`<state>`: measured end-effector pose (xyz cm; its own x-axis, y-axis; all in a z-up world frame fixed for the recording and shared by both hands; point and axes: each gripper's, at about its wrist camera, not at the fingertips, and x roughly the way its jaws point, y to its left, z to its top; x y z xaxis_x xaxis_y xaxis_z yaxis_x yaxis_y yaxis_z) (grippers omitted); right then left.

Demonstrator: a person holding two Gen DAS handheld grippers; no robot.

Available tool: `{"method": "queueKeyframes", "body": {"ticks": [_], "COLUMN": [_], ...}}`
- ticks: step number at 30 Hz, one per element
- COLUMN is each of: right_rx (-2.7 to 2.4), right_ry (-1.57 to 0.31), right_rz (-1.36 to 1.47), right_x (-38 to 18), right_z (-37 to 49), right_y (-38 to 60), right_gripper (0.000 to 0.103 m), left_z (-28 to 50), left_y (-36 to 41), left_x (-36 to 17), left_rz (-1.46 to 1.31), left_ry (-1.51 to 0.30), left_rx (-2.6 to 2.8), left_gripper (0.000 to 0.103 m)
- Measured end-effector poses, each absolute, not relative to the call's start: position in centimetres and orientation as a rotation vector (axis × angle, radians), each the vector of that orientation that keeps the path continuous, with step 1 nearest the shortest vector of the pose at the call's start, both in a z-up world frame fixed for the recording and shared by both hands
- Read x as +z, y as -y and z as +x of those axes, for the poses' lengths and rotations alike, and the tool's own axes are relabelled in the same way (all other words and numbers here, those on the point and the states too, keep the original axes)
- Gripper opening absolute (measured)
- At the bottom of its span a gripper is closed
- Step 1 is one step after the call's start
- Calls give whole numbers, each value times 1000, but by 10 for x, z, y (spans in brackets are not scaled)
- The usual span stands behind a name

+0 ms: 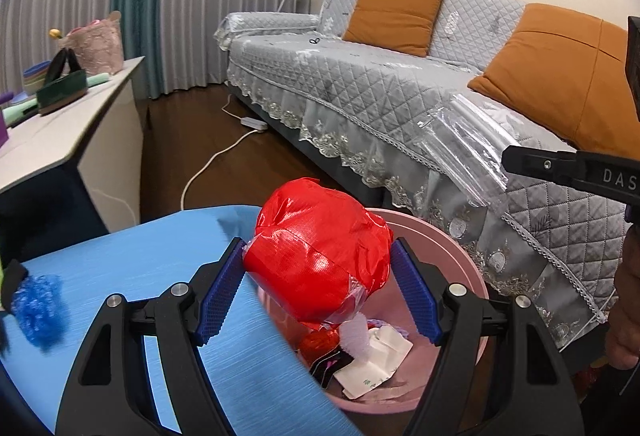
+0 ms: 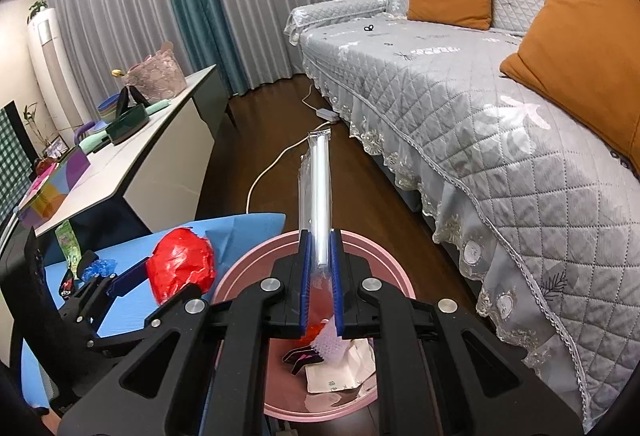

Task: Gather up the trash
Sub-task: 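Open both tools to drop the red bag and straws into the bin, then move both open tools back over the remaining trash on the table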

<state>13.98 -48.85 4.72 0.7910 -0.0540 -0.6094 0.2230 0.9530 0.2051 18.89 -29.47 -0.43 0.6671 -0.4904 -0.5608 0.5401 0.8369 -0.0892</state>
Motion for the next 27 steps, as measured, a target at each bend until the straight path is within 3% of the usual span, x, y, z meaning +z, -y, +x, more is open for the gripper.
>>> {"method": "queueKeyframes", "body": {"ticks": [4,7,8,16,21,27], "right_rx": [-172,-177,-182,-167,-143,-110], "right_ry": [-652,-657,-654,-642,-632,-614], "right_rz": [265,275,276,304,283,248], "right_x": [46,45,45,50,55,62], "right_z": [142,143,143,142,140,136], "right_y": [489,489,489,483,465,441], "right_gripper": [16,39,41,41,41,41], "left_z": [192,192,191,174,157,137], "left_y": [304,306,303,260,226,184], "left_x": [-9,-11,-11,5,22,38], "left_rz": [92,118,114,91,98,96], "left_ry": [-635,-655,-657,-639,-612,-589], "left_rx": [-630,-629,-626,-601,-581,-554], "left_gripper": [73,79,80,77,58,50]}}
